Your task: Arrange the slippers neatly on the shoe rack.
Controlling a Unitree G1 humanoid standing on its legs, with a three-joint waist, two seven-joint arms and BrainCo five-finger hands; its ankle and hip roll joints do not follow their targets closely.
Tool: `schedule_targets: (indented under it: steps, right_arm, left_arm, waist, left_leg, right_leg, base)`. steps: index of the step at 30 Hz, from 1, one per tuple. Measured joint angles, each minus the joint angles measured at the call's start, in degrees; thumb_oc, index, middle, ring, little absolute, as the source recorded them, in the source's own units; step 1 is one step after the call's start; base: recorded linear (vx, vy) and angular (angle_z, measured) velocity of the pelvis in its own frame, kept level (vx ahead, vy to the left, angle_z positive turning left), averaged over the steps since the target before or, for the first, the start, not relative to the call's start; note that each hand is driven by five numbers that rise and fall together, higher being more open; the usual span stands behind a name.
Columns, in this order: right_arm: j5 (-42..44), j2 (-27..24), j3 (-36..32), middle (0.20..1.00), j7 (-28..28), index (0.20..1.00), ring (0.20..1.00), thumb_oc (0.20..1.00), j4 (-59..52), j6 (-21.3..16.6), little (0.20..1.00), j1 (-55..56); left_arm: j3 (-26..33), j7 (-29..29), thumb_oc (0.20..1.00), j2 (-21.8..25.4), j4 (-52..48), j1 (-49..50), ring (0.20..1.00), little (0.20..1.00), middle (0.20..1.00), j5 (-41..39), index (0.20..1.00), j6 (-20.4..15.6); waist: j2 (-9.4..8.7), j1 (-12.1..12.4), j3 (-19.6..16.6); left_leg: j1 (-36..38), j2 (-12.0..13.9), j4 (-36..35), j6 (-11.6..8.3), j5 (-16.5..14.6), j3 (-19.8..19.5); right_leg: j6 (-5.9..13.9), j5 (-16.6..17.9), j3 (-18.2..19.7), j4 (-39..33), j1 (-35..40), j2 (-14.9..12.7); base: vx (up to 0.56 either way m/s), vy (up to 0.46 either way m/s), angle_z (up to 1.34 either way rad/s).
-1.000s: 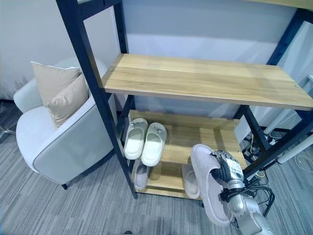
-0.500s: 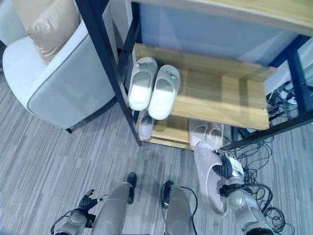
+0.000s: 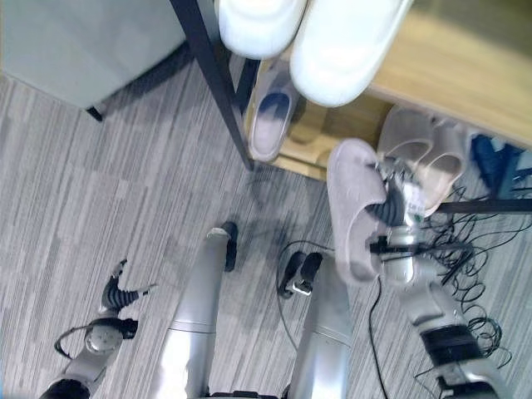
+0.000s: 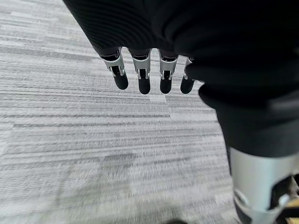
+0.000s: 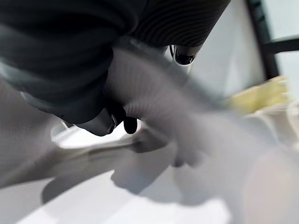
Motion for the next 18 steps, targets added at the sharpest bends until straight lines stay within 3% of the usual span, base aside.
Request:
schedule_targets:
  steps: [2,3,4,5,7,8,9,11,13,15,18]
  right_arm:
    - [-0.5,-4.8,-0.6,0.200,-2.0,0.200,0.200,0.200,-0.2,0.0,0.200,-4.0]
    - [-0.3,-4.7,-2.1,0.200,-2.7,0.200,0.200,0.200,0.3,0.2,0.200,-5.6]
    - [0.1,-3.3,-1.5,0.200,-4.2,0.200,0.200,0.200,2.7,0.3,0.200,-8.3]
    - [0.5,-1.5,0.1,0.200,-5.0,0.200,0.200,0.200,5.5,0.7,0.200,-10.3]
    - [2.0,0.6,7.5,0.200,-6.3,0.200,0.200,0.200,7.0,1.1,0.200,-14.6]
    - [1.8,0.6,9.2,0.200,-6.2,0.200,0.200,0.200,3.5,0.0,0.200,-14.9]
    - [1.8,0.2,9.3,0.200,-6.8,0.200,0.200,0.200,3.6,0.1,0.200,-17.1]
    - [2.1,-1.6,9.1,0.200,-7.9,0.200,0.200,0.200,5.5,0.8,0.200,-20.6]
    - [3.2,-1.5,9.6,0.200,-8.4,0.200,0.200,0.200,8.8,1.7,0.200,-21.4]
    - [4.2,-1.3,10.2,0.200,-8.7,0.200,0.200,0.200,10.3,1.9,0.200,-23.3]
    - [5.4,-1.4,12.0,0.200,-8.9,0.200,0.200,0.200,14.9,2.0,0.200,-28.9]
  left_arm:
    - [-0.1,1.7,1.000,0.0,-2.5,0.0,1.000,1.000,1.000,-0.1,1.000,-0.4]
    - [-0.6,2.6,1.000,0.2,-4.3,-0.9,1.000,1.000,1.000,-0.4,1.000,-0.1]
    - [-0.9,4.8,1.000,-0.6,-5.0,0.6,1.000,1.000,1.000,-0.3,1.000,-1.1]
    - [-1.1,7.1,1.000,-3.0,-2.8,-0.7,1.000,1.000,1.000,-0.3,1.000,-1.8]
    - [-10.4,9.6,1.000,-8.5,12.3,-13.0,1.000,1.000,1.000,0.4,1.000,0.7]
    - [-9.8,10.2,1.000,-9.1,12.5,-16.3,1.000,1.000,1.000,0.5,1.000,0.0]
    - [-8.4,11.2,1.000,-7.2,9.6,-17.0,1.000,1.000,1.000,0.2,1.000,-1.2]
    - [-6.5,12.2,1.000,-5.1,6.0,-16.0,1.000,1.000,1.000,-0.4,1.000,-2.1]
    - [-6.4,15.1,1.000,-3.7,2.0,-11.2,1.000,1.000,1.000,-2.5,1.000,-2.3]
    - [-6.2,16.2,1.000,-2.9,2.1,-10.6,1.000,1.000,1.000,-3.1,1.000,-2.7]
    - [-6.6,17.4,1.000,-1.5,0.2,-8.2,1.000,1.000,1.000,-3.0,1.000,-2.7]
  waist:
    - [0.95,0.3,-0.9]
    - [1.27,0.9,-1.1]
    - [1.60,1.1,-2.0]
    - [1.89,1.0,-4.2]
    - [2.37,1.0,-6.2]
    - [2.38,0.5,-6.7]
    - [2.40,-1.0,-6.9]
    - [2.48,-1.1,-6.7]
    - [2.58,0.2,-4.9]
    - [2.90,0.9,-0.9]
    - [1.65,1.7,3.6]
  left_leg:
    - [-5.6,-0.2,5.9,0.50,-1.8,-0.1]
    - [-7.3,-1.0,8.2,-0.10,-2.5,0.0]
    - [-9.0,-0.9,12.1,0.64,-4.3,-0.4]
    - [-11.1,-0.4,15.7,0.61,-6.1,-0.2]
    - [-14.6,-0.6,22.6,0.83,-8.3,0.6]
    - [-18.4,-0.8,28.1,1.37,-10.0,0.1]
    - [-22.1,-0.9,33.2,1.16,-10.9,0.0]
    - [-26.2,-0.7,38.9,1.14,-11.8,1.0]
    - [-25.4,-0.8,45.7,1.34,-14.2,2.7]
    - [-25.0,-1.0,47.1,0.95,-14.8,2.9]
    - [-21.6,-1.3,48.9,0.44,-15.1,2.5]
  right_leg:
    - [-0.49,-2.0,0.7,5.6,-5.1,-0.6]
    - [0.25,-2.8,1.2,7.7,-6.7,-0.9]
    - [-0.05,-4.5,1.5,11.3,-7.8,-0.8]
    - [0.32,-6.1,2.2,14.5,-9.6,-0.9]
    - [1.33,-8.3,4.4,20.9,-13.3,-1.3]
    - [1.33,-10.0,4.7,25.8,-16.1,-0.6]
    - [1.88,-11.5,5.5,30.8,-19.0,-0.4]
    - [2.41,-12.9,8.3,37.3,-23.7,-0.4]
    - [2.77,-15.0,12.4,45.0,-24.1,-0.6]
    - [2.66,-16.2,13.4,46.8,-24.1,-0.2]
    - [2.16,-16.3,13.7,48.8,-21.5,0.6]
  base:
    - [0.10,0.038,0.01]
    - [0.15,0.030,0.00]
    - [0.12,-0.004,-0.07]
    - [0.15,0.011,-0.14]
    - [0.17,0.041,-0.19]
    - [0.15,0.041,-0.27]
    - [0.16,0.039,-0.29]
    - [0.15,0.041,-0.12]
    - [0.08,0.030,-0.06]
    - [0.06,0.047,0.00]
    - [0.04,0.032,-0.12]
